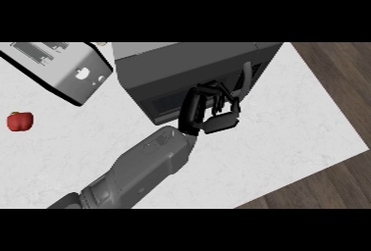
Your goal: Pick up the milk, place it into the microwave and close the microwave
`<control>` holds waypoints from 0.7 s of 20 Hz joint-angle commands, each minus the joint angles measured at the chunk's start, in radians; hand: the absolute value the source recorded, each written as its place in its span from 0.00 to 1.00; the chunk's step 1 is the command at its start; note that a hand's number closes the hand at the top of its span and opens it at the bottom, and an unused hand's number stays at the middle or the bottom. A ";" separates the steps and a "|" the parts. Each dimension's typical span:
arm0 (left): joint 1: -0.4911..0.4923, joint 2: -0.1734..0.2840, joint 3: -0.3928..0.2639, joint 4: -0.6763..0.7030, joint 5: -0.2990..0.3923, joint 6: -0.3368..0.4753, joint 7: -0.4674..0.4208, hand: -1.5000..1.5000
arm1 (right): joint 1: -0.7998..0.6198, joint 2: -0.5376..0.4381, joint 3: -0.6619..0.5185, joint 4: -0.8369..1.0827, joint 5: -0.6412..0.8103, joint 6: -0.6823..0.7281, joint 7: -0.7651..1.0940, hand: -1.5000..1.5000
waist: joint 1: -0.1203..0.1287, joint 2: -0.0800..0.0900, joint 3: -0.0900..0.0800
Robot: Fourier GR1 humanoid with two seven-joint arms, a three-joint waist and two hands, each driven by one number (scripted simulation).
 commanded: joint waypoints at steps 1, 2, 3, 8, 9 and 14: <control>-0.087 0.000 0.033 0.071 0.024 -0.009 0.030 1.00 | -0.011 -0.004 -0.004 0.048 -0.030 0.024 -0.003 0.00 | -0.009 0.012 0.000; -0.078 0.000 0.032 0.073 0.030 -0.020 0.022 1.00 | -0.022 -0.016 -0.012 0.048 -0.027 0.017 0.002 0.00 | -0.006 0.015 -0.003; -0.082 0.000 0.024 0.077 0.026 -0.014 0.018 1.00 | -0.024 -0.021 -0.008 0.055 -0.030 0.027 0.003 0.00 | -0.005 0.013 -0.003; -0.084 0.000 0.015 0.082 0.048 -0.016 0.012 1.00 | -0.046 -0.037 -0.020 0.092 -0.052 0.047 -0.007 0.00 | -0.009 0.016 -0.002; -0.094 0.000 0.015 0.075 0.051 -0.013 0.009 1.00 | -0.058 -0.048 -0.018 0.100 -0.063 0.055 -0.001 0.00 | -0.004 0.014 -0.003; -0.093 0.000 -0.001 0.079 0.070 -0.022 0.001 1.00 | -0.078 -0.069 -0.025 0.140 -0.073 0.068 0.002 0.00 | -0.004 0.019 -0.002</control>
